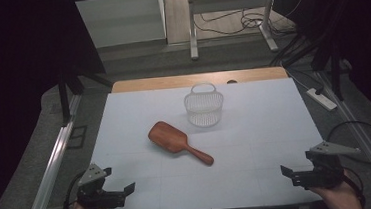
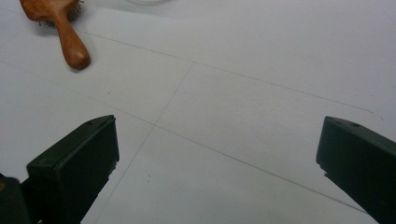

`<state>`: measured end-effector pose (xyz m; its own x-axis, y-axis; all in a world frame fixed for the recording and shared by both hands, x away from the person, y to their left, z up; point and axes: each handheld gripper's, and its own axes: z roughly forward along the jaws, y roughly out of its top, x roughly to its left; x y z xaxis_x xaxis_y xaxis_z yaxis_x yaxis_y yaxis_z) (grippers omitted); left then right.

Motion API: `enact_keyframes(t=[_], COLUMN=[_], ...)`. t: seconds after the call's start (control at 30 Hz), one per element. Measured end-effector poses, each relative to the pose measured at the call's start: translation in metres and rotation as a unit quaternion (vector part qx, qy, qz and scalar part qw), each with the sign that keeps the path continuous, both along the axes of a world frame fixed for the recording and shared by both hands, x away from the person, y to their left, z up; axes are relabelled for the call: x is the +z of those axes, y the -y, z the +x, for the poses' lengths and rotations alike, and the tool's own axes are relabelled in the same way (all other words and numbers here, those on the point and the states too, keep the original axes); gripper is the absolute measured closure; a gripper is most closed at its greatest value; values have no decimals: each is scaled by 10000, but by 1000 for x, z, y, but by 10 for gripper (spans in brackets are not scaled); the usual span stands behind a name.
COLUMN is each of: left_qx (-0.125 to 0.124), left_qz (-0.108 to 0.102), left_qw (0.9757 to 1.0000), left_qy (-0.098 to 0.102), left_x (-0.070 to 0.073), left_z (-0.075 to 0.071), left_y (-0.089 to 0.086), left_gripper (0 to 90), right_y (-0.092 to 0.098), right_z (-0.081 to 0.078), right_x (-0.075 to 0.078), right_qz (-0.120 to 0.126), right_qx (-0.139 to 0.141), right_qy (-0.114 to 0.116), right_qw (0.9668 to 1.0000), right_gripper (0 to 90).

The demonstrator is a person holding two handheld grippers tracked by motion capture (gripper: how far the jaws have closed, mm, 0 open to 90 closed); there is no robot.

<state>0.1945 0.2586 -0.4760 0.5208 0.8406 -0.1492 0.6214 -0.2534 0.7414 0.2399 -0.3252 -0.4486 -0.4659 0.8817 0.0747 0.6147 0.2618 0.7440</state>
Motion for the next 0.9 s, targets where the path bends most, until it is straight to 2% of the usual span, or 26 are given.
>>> enact_keyframes(t=[0.23, 0.9], left_qx=[27, -9], left_qz=[-157, -164], left_qw=[9999, 9998], left_qy=[9, -72], left_x=[0, -1], left_z=[0, 2], left_y=[-3, -3], left_gripper=[0, 3], right_y=[-2, -5], right_z=[-2, -2], right_x=[0, 0], right_qz=[-90, -229], right_qx=[49, 117], right_qy=[69, 86], right_qw=[9999, 9996], right_gripper=[0, 0])
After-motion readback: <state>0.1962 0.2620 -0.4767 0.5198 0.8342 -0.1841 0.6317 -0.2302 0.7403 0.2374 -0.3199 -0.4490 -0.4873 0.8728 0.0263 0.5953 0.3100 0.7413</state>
